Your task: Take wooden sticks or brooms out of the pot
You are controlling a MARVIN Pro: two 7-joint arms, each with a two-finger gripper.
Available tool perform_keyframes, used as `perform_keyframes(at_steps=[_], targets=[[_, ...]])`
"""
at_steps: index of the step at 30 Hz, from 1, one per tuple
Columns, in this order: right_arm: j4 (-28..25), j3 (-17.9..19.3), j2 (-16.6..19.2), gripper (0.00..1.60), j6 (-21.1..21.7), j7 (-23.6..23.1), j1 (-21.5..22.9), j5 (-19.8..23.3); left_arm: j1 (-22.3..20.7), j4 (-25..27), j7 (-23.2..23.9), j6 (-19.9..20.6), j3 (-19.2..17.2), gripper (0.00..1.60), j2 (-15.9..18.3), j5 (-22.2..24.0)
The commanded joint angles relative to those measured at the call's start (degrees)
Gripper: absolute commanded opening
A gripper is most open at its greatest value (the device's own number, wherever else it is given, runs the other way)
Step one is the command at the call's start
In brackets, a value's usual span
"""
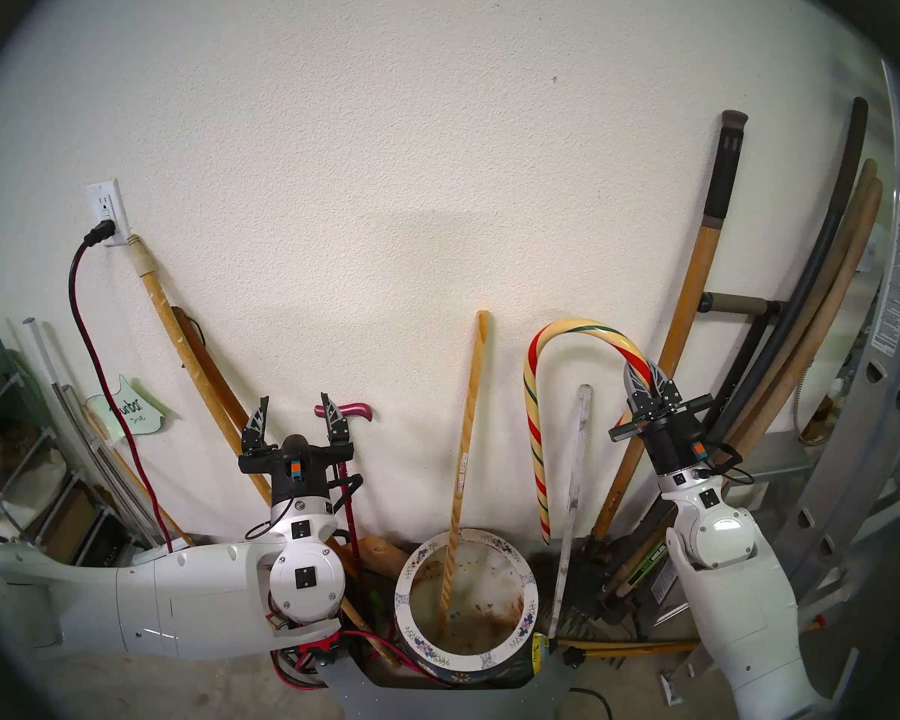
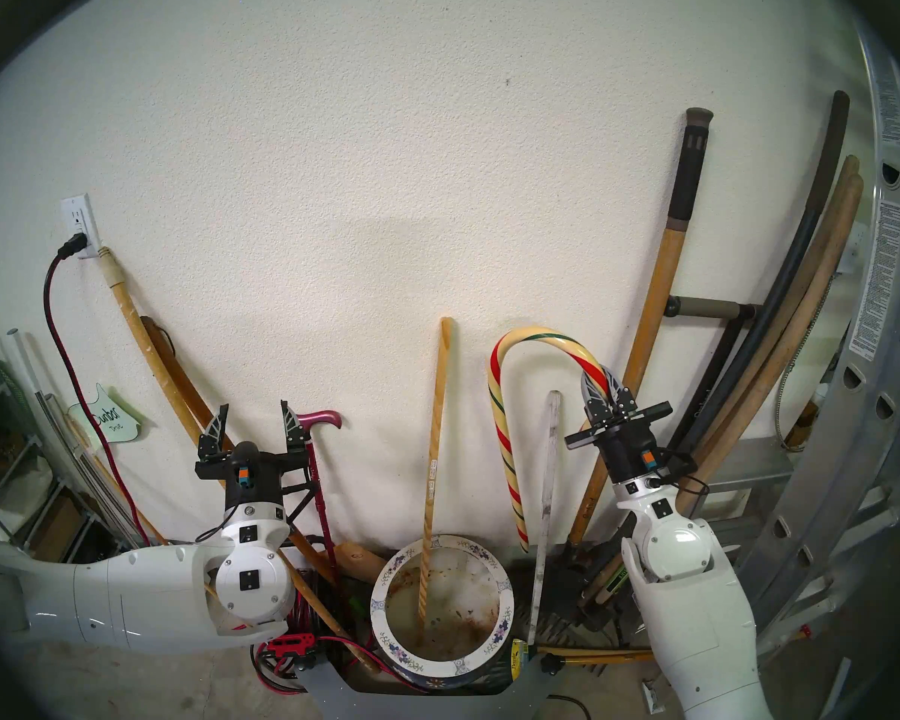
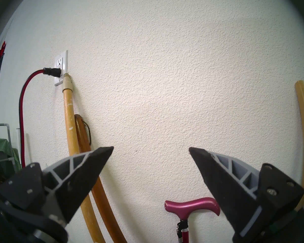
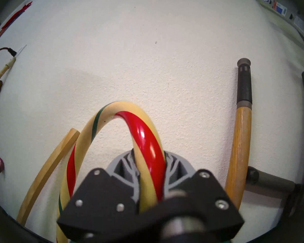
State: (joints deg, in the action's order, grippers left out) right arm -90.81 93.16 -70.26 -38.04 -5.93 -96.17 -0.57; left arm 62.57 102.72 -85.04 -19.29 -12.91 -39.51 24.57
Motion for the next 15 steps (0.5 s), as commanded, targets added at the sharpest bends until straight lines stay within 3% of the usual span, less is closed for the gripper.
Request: perform_keyframes(at_steps=[1,15], targets=[[4.3,-1.1,-2.2,0.00,2.3,1.9,3.3,-3.3,-0.1,0.0,0.0,0.0,-0.1,1.60,-0.1,-0.1],[12.3,-1.7,-4.0,0.00,2.4,5.1,5.6,-7.1,-0.1,0.0,0.0,0.0,-0.1,1.60,-0.1,-0.1]])
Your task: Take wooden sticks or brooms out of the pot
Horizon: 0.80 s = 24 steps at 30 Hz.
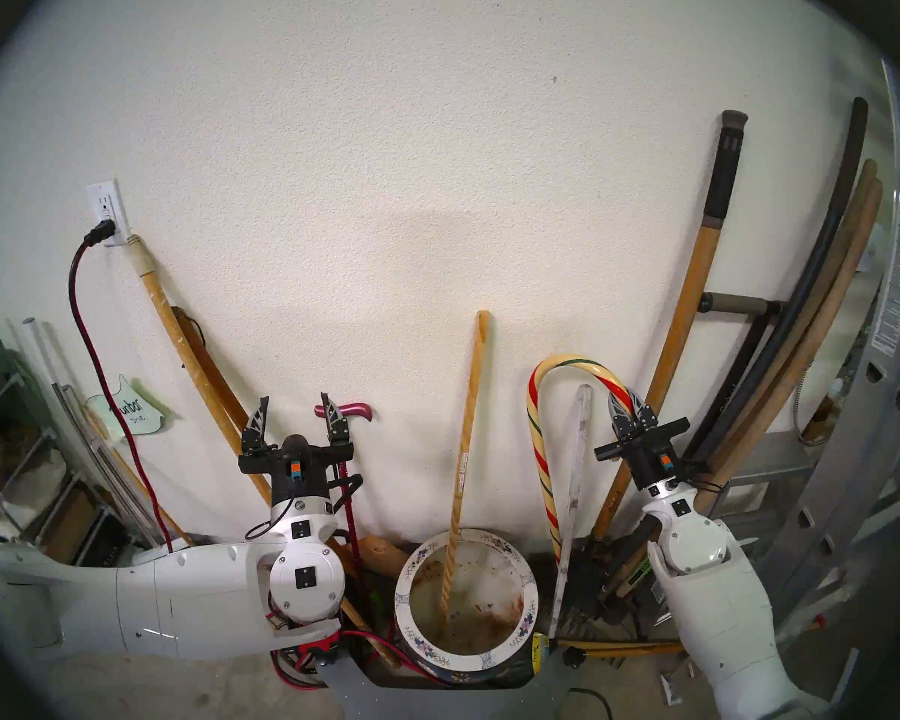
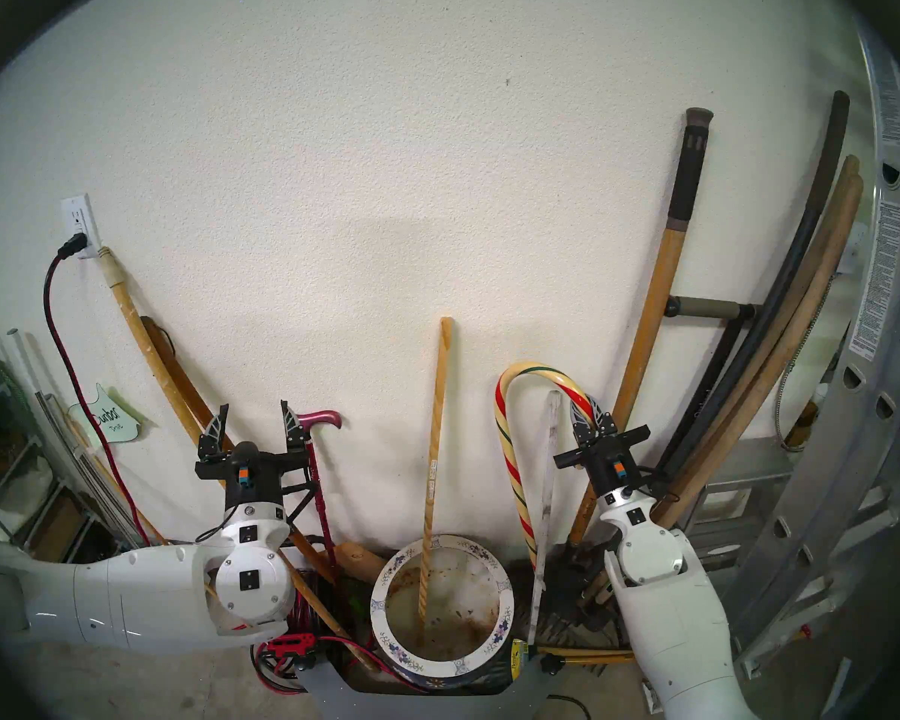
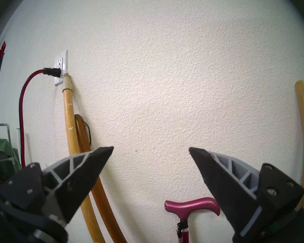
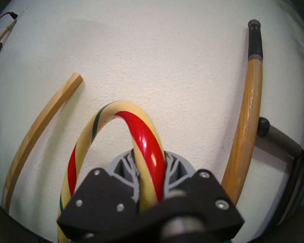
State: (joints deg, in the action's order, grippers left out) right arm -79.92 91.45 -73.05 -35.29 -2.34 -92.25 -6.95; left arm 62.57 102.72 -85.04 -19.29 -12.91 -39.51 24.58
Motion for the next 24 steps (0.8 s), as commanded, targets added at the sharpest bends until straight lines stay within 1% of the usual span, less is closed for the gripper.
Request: perform_keyframes(at_steps=[1,10,14,19,24], targets=[[1.7,0.0,-1.2,0.00,-0.3,1.6,1.7,-0.8,-0.1,0.0,0.0,0.0,-0.1,1.60,-0.1,-0.1],[3.8,0.1,-1.5,0.00,0.4,1.9,1.8,-0.8,-0.1,0.0,0.0,0.0,-0.1,1.60,-0.1,-0.1],[5.2,-0.1,-1.2,0.00,1.1,0.9,2.2,-0.1,-0.1,0.0,0.0,0.0,-0.1,1.60,-0.1,-0.1],[8.1,-0.6,-0.9,0.00,0.9,0.5,3.1,-0.7,-0.1,0.0,0.0,0.0,-0.1,1.60,-0.1,-0.1],[11.8,-0.7,-1.3,0.00,0.4,1.3,4.2,-1.9,-0.1,0.0,0.0,0.0,-0.1,1.60,-0.1,-0.1]])
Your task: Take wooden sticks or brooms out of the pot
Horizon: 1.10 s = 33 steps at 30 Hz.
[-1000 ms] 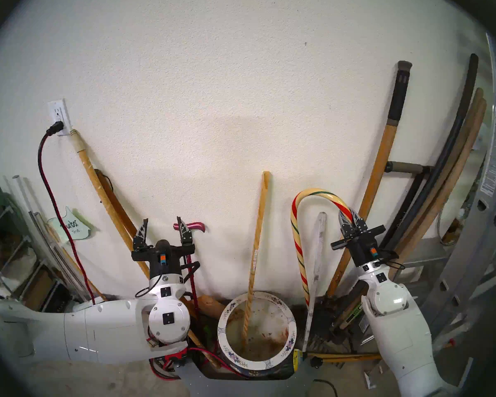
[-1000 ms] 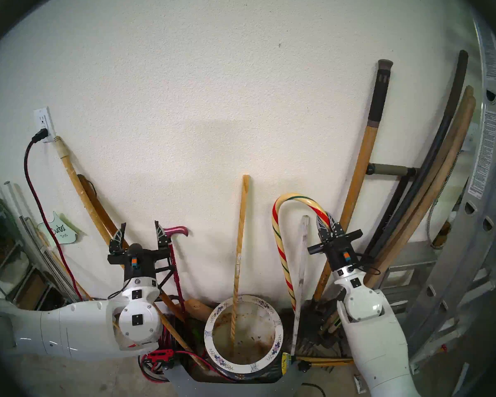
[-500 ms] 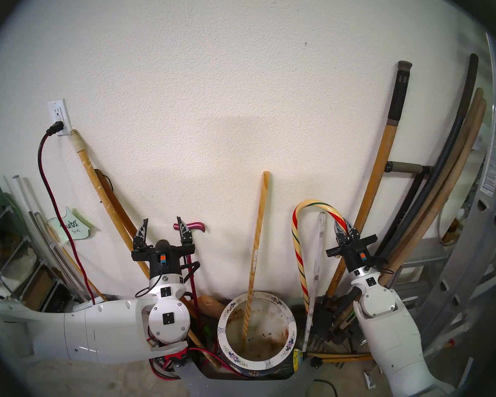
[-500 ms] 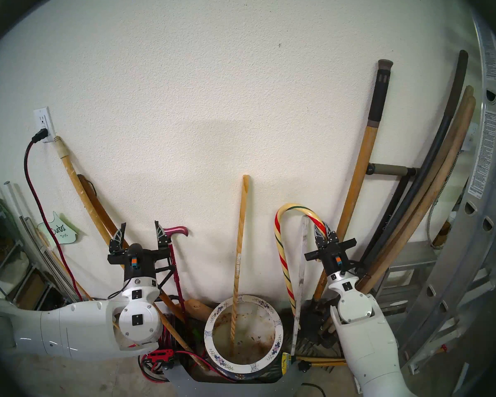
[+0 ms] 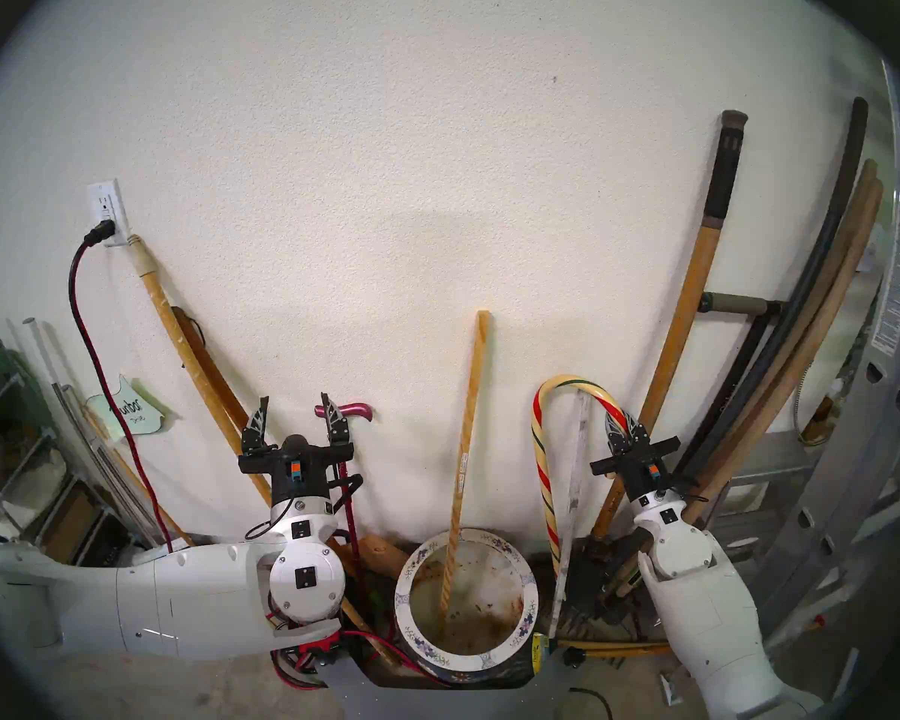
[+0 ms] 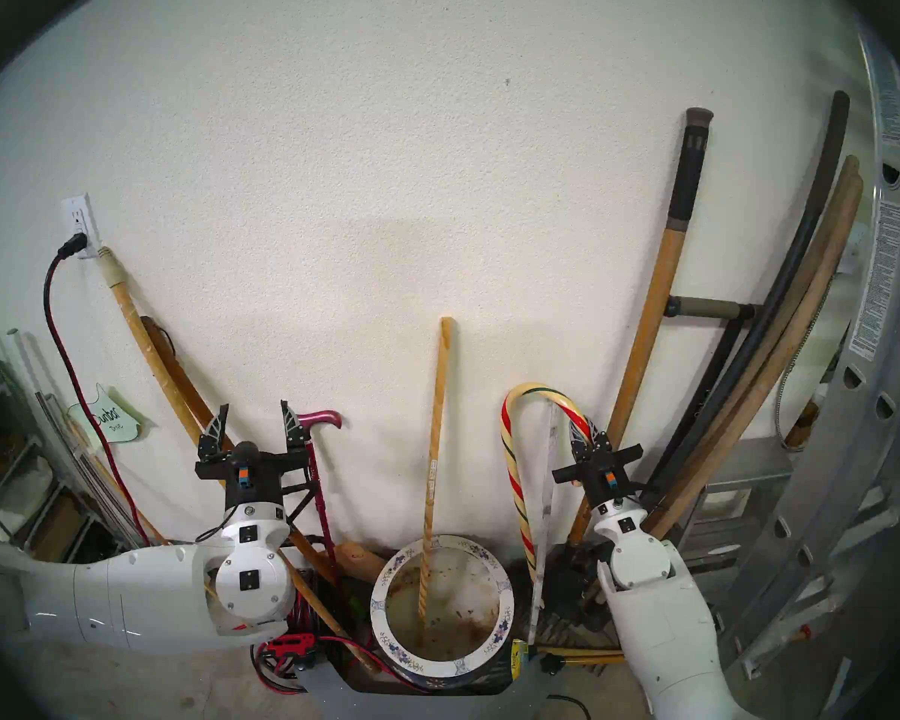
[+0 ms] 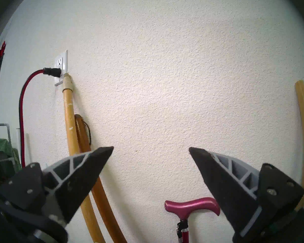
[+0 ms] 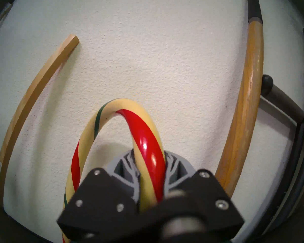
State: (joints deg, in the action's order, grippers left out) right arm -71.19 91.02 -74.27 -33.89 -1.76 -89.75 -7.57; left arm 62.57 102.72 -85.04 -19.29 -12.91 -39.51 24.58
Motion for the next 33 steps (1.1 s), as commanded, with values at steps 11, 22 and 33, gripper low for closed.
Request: perform_keyframes(at_steps=[11,22,33], targets=[[9.8,-0.5,-0.3,0.00,-2.6,1.3,3.4,-2.6,-0.1,0.0,0.0,0.0,-0.1,1.60,-0.1,-0.1],[15.7,-0.5,-0.3,0.00,-3.7,0.6,5.2,-1.9,-0.1,0.0,0.0,0.0,-0.1,1.60,-0.1,-0.1],[21.7,1.2,0.4,0.00,-3.7,0.8,7.7,-0.8,-0.1,0.0,0.0,0.0,-0.1,1.60,-0.1,-0.1]])
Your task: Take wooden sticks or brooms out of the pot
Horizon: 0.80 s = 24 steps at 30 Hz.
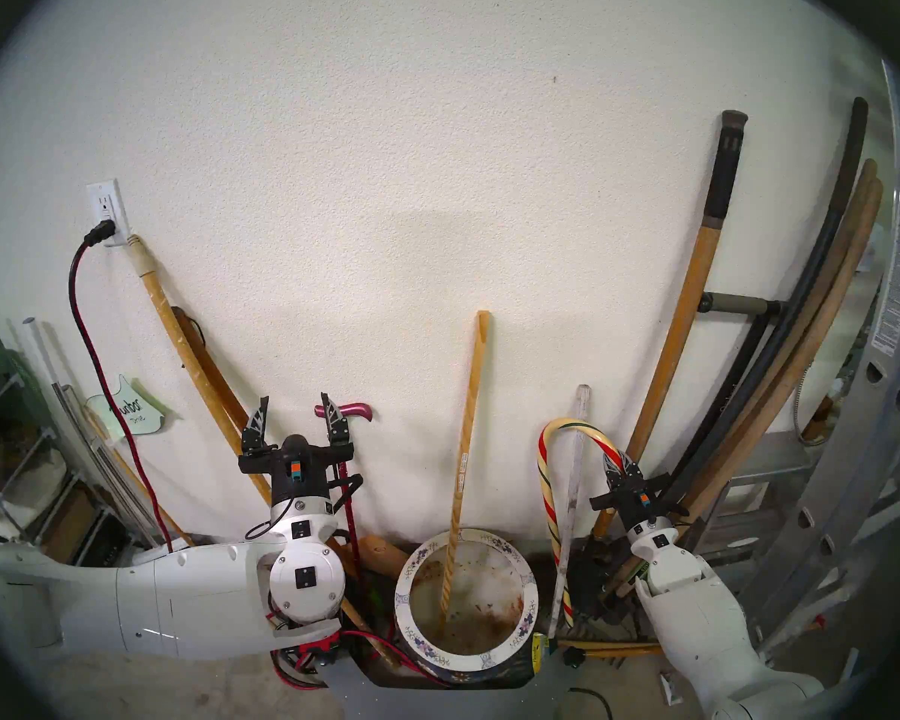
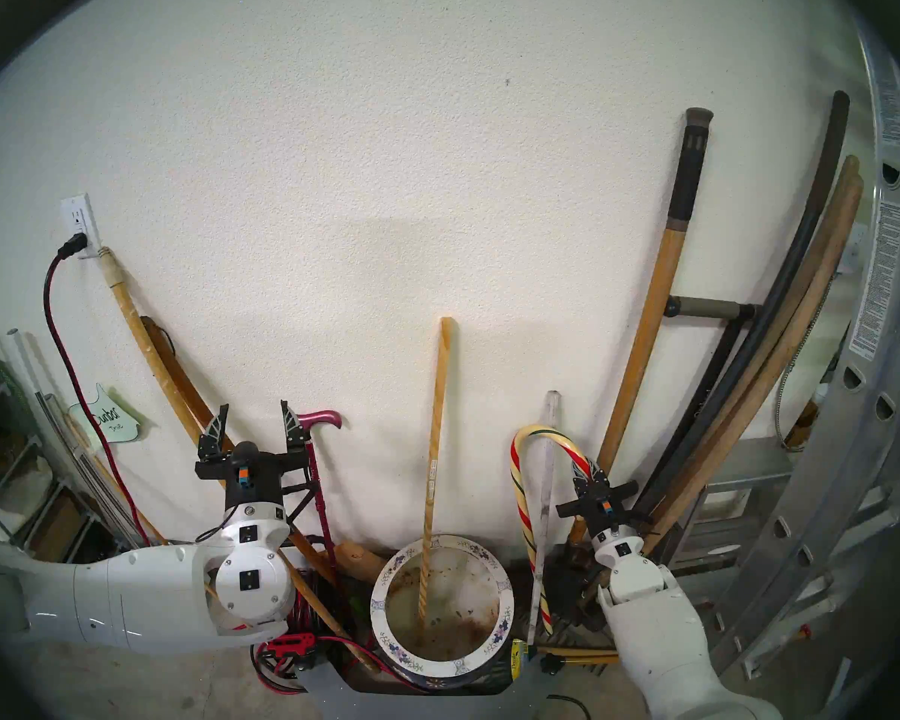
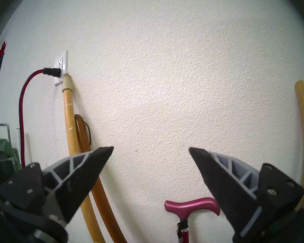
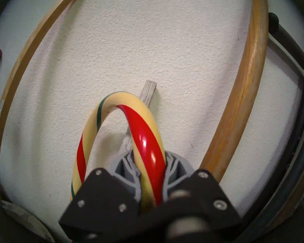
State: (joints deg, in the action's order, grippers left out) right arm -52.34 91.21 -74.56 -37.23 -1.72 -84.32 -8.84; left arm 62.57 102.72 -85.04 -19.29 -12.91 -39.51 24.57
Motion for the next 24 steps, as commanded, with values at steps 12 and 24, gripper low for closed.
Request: perform_keyframes(at_steps=[12,24], targets=[[10.6,2.9,1.9,0.00,-3.1,1.2,5.1,1.1,-0.1,0.0,0.0,0.0,-0.1,1.60,-0.1,-0.1],[13.0,3.0,1.9,0.77,-3.9,1.5,6.2,0.8,-0.1,0.0,0.0,0.0,-0.1,1.60,-0.1,-0.1]])
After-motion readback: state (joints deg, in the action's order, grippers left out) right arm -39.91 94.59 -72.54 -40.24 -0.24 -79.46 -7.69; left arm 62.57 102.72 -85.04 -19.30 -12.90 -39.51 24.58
